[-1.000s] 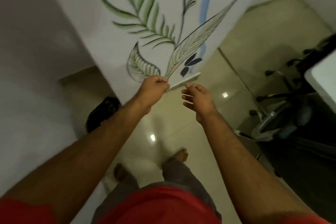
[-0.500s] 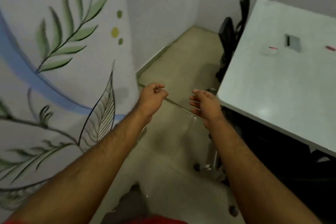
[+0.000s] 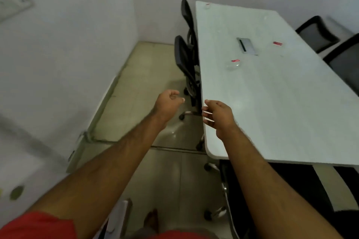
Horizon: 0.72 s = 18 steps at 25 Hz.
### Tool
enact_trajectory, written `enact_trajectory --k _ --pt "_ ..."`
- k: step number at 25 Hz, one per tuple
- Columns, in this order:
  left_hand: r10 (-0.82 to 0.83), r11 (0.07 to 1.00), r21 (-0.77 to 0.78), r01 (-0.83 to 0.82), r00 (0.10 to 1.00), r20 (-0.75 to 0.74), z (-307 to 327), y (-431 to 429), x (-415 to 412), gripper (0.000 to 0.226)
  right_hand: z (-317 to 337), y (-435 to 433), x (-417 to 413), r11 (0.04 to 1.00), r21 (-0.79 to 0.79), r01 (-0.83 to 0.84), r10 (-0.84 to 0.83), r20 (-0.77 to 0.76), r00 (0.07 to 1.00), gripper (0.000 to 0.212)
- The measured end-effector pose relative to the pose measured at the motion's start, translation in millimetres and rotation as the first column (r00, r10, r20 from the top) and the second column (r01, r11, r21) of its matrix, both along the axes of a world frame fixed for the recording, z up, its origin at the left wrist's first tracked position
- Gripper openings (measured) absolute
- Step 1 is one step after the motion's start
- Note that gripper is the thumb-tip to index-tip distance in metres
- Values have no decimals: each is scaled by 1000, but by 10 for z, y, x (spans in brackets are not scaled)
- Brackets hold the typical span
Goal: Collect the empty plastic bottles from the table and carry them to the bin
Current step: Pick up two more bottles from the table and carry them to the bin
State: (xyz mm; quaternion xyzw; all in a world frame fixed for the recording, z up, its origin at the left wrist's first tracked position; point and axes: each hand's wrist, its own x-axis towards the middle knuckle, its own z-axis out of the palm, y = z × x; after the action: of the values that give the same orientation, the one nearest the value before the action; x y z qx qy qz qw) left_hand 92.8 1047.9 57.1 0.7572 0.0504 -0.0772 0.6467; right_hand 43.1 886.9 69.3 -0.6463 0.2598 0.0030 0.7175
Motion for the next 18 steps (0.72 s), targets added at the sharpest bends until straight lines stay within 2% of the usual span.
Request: enact_trajectory --k 6,12,15,18 --pt "-186 982 36 185 982 24 163 -445 1655 39 -35 -359 1326 979 -55 197 -199 -36 979 6" --pt "-333 938 99 331 943 6 -311 -1154 3260 37 -675 -890 2935 932 -46 359 -362 -81 929 10" --pt "-390 910 123 397 918 -72 -625 -1671 4196 35 -1036 -1355 3918 875 1 484 -480 -126 868 21" --pt "-453 867 155 473 879 -152 -805 -2171 5011 34 -1288 -1888 4756 817 31 575 -557 -210 803 40"
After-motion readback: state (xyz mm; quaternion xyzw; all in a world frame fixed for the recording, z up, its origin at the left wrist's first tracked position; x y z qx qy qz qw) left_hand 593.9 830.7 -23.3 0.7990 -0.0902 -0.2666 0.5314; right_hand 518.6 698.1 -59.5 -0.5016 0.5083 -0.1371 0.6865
